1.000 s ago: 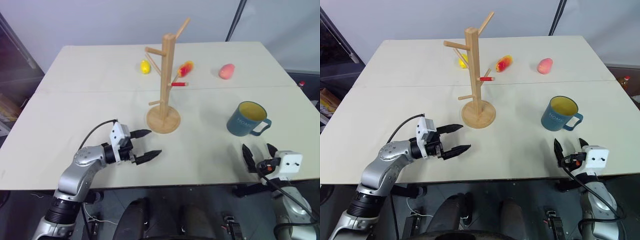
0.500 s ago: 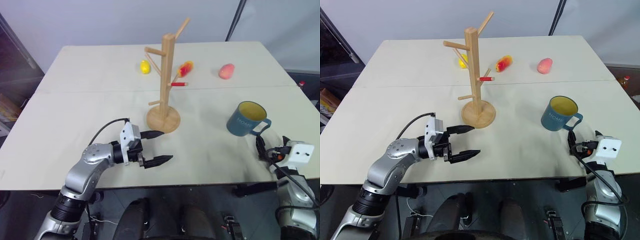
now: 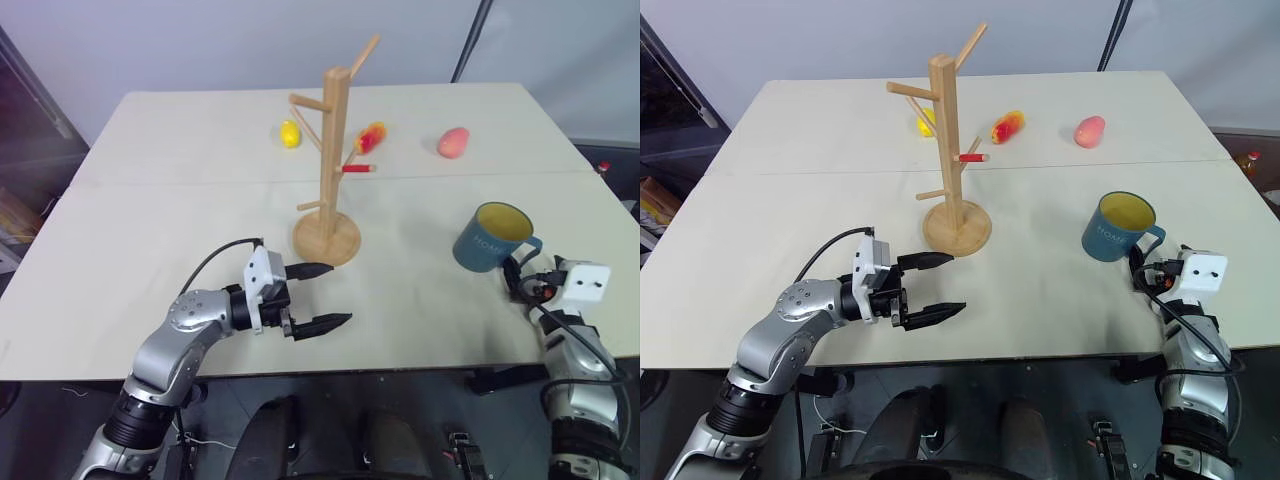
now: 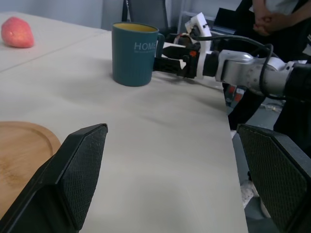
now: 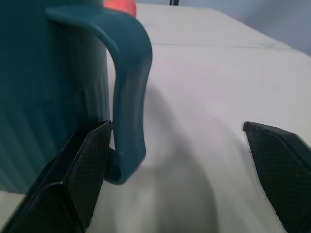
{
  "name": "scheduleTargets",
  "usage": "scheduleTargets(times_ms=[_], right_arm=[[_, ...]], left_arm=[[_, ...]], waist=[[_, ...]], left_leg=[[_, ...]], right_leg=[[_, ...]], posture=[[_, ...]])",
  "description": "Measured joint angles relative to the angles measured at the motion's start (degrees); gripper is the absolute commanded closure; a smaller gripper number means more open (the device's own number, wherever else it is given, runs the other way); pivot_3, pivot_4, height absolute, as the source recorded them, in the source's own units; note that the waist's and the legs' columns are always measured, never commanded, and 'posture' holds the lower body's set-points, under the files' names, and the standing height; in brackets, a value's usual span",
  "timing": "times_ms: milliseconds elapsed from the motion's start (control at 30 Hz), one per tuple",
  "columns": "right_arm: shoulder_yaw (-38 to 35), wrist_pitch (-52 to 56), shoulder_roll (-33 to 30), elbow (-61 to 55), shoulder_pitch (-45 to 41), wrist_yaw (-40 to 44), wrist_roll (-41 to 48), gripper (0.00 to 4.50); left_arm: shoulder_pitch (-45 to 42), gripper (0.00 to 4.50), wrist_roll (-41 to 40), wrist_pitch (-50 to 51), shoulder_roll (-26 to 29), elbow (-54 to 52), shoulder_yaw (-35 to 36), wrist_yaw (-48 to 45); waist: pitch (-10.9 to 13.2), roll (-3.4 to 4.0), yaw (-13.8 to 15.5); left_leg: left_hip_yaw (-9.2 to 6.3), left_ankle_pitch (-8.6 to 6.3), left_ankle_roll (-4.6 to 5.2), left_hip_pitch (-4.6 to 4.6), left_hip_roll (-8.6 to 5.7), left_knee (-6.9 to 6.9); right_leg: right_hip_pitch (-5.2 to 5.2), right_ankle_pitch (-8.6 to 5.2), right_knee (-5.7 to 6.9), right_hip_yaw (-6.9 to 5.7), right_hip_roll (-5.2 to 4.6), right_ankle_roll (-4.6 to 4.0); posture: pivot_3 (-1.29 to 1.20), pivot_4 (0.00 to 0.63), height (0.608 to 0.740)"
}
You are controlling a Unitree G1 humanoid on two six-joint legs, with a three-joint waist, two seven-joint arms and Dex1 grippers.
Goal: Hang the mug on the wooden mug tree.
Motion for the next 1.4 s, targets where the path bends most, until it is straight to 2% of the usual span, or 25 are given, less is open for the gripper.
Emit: scheduleTargets(times_ms=[200,433,633,800,967,1400], right_arm=[[0.89,0.14,0.00,0.06,-0.23,2.47,0.60,4.44],[4.84,1.18,-1.52,-5.06,1.92,3.81,-2.10,4.48],[16.68,0.64,-13.76,-22.94,2.26,13.73,-11.82,4.48],[22.46,6.75,-17.72,-30.79,-10.94,19.52,-12.65,4.48],[26.68,10.52,-17.72,-29.72,-22.10,22.73,-13.21,4.48],[30.47,11.41,-16.71,-23.55,-32.96,27.09,-14.10,4.48]], left_arm=[[0.16,0.00,-0.14,0.10,-0.01,-0.26,0.00,0.57],[0.37,0.00,-0.30,0.04,-0.03,-0.47,0.04,1.24],[0.90,0.00,0.65,-2.60,1.32,1.63,3.40,2.32],[0.70,0.00,0.68,-3.96,3.41,4.76,8.48,2.29],[-0.03,0.00,0.58,-4.31,4.72,6.19,12.75,2.49],[2.40,0.00,-0.62,-4.19,4.62,4.26,15.38,4.70]], waist=[[0.00,0.00,-0.01],[0.00,0.06,-0.04],[0.02,0.18,-0.64],[0.10,0.05,-0.97],[0.16,-0.07,-0.58],[0.17,-0.07,-0.08]], left_leg=[[0.00,0.00,0.00,0.00,0.00,0.00],[0.00,0.00,0.00,0.00,0.00,0.01],[-0.02,0.00,0.00,0.01,0.08,0.01],[-0.03,0.00,0.00,-0.02,0.06,0.08],[-0.06,-0.01,0.00,-0.07,0.01,0.07],[-0.05,-0.01,-0.01,-0.08,0.01,0.04]], right_leg=[[0.00,0.01,0.00,0.00,0.01,0.01],[-0.01,0.01,0.00,0.01,0.01,0.01],[-0.06,0.00,0.06,0.01,0.05,0.00],[-0.06,0.01,0.03,-0.01,-0.01,0.01],[-0.06,0.02,-0.02,-0.07,-0.14,0.03],[-0.10,0.03,-0.02,-0.06,-0.17,0.03]], posture=[[0.00,0.150,0.740],[0.00,0.150,0.740],[0.00,0.150,0.740],[0.00,0.150,0.740],[0.00,0.150,0.740],[0.00,0.150,0.740]])
